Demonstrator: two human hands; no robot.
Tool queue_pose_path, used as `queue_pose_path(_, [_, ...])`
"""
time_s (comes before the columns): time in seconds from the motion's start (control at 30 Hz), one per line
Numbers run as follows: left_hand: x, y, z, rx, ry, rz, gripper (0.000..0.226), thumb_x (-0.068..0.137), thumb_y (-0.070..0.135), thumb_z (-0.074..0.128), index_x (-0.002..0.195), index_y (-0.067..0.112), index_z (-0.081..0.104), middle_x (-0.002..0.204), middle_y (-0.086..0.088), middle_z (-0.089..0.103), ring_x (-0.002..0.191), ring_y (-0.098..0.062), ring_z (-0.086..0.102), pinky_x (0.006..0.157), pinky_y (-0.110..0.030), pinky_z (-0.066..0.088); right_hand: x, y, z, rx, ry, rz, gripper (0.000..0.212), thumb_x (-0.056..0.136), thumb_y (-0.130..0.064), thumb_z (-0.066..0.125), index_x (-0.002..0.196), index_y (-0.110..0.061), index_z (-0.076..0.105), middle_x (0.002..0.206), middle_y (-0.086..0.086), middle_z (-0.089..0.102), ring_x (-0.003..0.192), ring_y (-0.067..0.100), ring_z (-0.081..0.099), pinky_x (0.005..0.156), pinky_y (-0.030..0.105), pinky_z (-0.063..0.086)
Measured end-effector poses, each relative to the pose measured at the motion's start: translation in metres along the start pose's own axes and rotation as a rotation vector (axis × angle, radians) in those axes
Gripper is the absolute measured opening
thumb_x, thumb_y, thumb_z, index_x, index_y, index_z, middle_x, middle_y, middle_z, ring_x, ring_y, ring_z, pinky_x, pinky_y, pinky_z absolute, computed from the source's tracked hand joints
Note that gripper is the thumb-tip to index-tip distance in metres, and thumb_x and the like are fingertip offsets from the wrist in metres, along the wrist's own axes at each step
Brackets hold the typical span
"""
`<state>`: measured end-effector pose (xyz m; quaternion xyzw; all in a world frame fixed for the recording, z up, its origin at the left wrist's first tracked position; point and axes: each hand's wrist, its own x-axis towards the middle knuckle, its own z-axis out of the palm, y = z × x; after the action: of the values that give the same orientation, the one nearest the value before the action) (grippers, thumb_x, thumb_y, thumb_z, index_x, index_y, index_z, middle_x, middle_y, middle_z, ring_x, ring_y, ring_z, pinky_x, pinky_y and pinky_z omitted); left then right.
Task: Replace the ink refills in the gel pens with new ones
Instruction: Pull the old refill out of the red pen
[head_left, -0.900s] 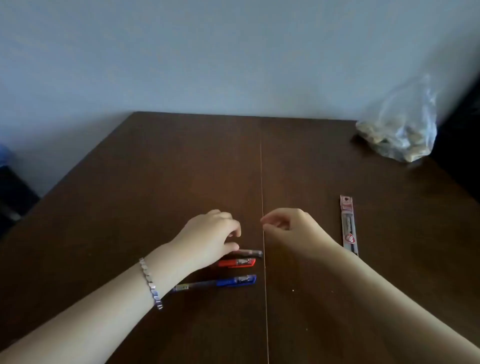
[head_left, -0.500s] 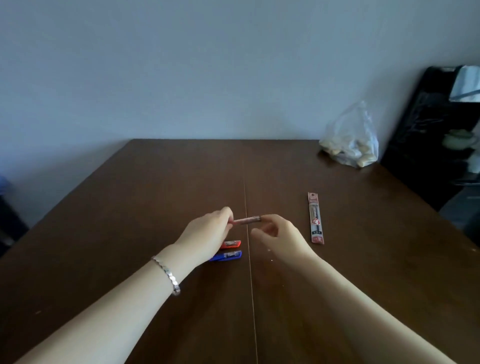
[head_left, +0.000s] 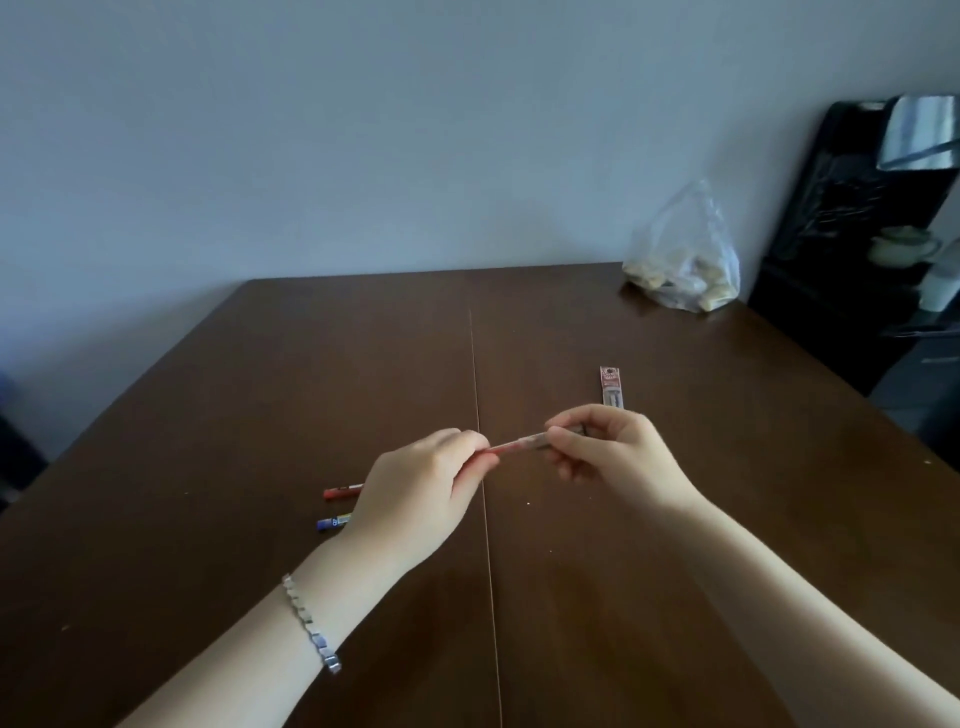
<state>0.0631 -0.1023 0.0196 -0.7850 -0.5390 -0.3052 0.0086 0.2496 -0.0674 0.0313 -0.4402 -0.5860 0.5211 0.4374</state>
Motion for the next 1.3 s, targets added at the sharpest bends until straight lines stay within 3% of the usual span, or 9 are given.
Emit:
queue_pose_path(0.27, [0.001,-0.019,0.018,-0.233,-0.045,-0.397,0.014,0.090,0.020,0.050,0.095,0.013,0.062,0.086,0.000,0.061,0.078,-0.011,0.055,0.059,-0.013,0.039,-0.001,0.049,-0.028,-0.544,0.006,0.181,0.011,0.070,-0.022,0.076,0.071,-0.018,0.065,0.048,-0.010,0.058,0.041,0.000,0.051,0.046,0.013,0.042])
queue_pose_path(0.37, [-0.001,-0.013,0.025,-0.353,-0.044,-0.446,0.013,0.089,0.021,0.052,0.092,0.015,0.063,0.082,-0.002,0.062,0.070,-0.012,0.056,0.052,-0.010,0.040,0.001,0.060,-0.020,-0.767,0.059,0.063,0.010,0.076,-0.022,0.070,0.086,-0.019,0.067,0.072,-0.014,0.058,0.059,-0.014,0.054,0.053,0.006,0.041])
queue_pose_path(0.43, [0.000,-0.007,0.026,-0.419,-0.030,-0.460,0.010,0.088,0.020,0.054,0.090,0.017,0.064,0.073,0.002,0.062,0.064,-0.011,0.057,0.049,-0.005,0.041,0.002,0.055,-0.015,-0.885,0.189,-0.040,0.012,0.079,-0.022,0.065,0.091,-0.019,0.067,0.088,-0.011,0.054,0.076,-0.003,0.057,0.066,0.012,0.042])
queue_pose_path(0.53, [0.002,0.002,0.027,-0.459,-0.008,-0.438,0.009,0.086,0.019,0.057,0.089,0.017,0.065,0.069,0.007,0.061,0.064,-0.009,0.058,0.052,-0.005,0.042,0.002,0.035,0.002,-0.564,0.328,-0.035,0.008,0.081,-0.026,0.063,0.083,-0.022,0.070,0.077,-0.014,0.061,0.070,0.003,0.059,0.062,0.012,0.041])
queue_pose_path(0.63, [0.004,0.012,0.029,-0.484,0.010,-0.364,0.010,0.084,0.020,0.059,0.091,0.019,0.067,0.077,0.007,0.065,0.071,-0.007,0.059,0.058,-0.011,0.046,0.002,0.019,0.025,-0.014,0.191,0.146,0.018,0.081,-0.030,0.063,0.067,-0.022,0.072,0.055,-0.011,0.061,0.052,0.002,0.055,0.051,0.012,0.041])
queue_pose_path(0.77, [0.002,0.022,0.034,-0.466,0.027,-0.279,0.012,0.084,0.021,0.060,0.092,0.019,0.069,0.079,0.009,0.064,0.074,-0.004,0.058,0.063,-0.008,0.043,0.005,0.027,0.036,0.290,0.210,0.238,0.031,0.079,-0.027,0.065,0.052,-0.014,0.062,0.061,-0.003,0.065,0.068,0.016,0.055,0.070,0.036,0.041])
queue_pose_path(0.87, [-0.001,0.025,0.038,-0.508,0.030,-0.262,0.015,0.085,0.018,0.059,0.096,0.018,0.069,0.088,0.006,0.071,0.083,-0.004,0.062,0.072,-0.010,0.047,0.003,0.029,0.036,0.502,0.225,0.264,0.024,0.077,-0.022,0.065,0.058,-0.008,0.060,0.061,-0.003,0.069,0.056,0.007,0.058,0.067,0.030,0.042])
queue_pose_path(1.0, [-0.002,0.029,0.040,-0.492,0.097,-0.249,0.014,0.085,0.017,0.060,0.095,0.019,0.069,0.088,0.007,0.071,0.086,-0.002,0.060,0.071,-0.007,0.046,0.000,0.027,0.036,0.663,0.235,0.282,0.018,0.061,-0.027,0.067,0.066,-0.010,0.067,0.066,0.000,0.073,0.052,0.004,0.060,0.053,0.017,0.050])
queue_pose_path(1.3, [-0.003,0.033,0.038,-0.480,0.045,-0.308,0.013,0.087,0.019,0.057,0.087,0.019,0.070,0.061,0.017,0.059,0.078,-0.006,0.058,0.059,-0.017,0.045,-0.003,0.029,0.035,0.735,0.340,0.311,0.009,0.069,-0.014,0.067,0.068,-0.005,0.063,0.064,0.007,0.073,0.055,0.012,0.060,0.051,0.015,0.052])
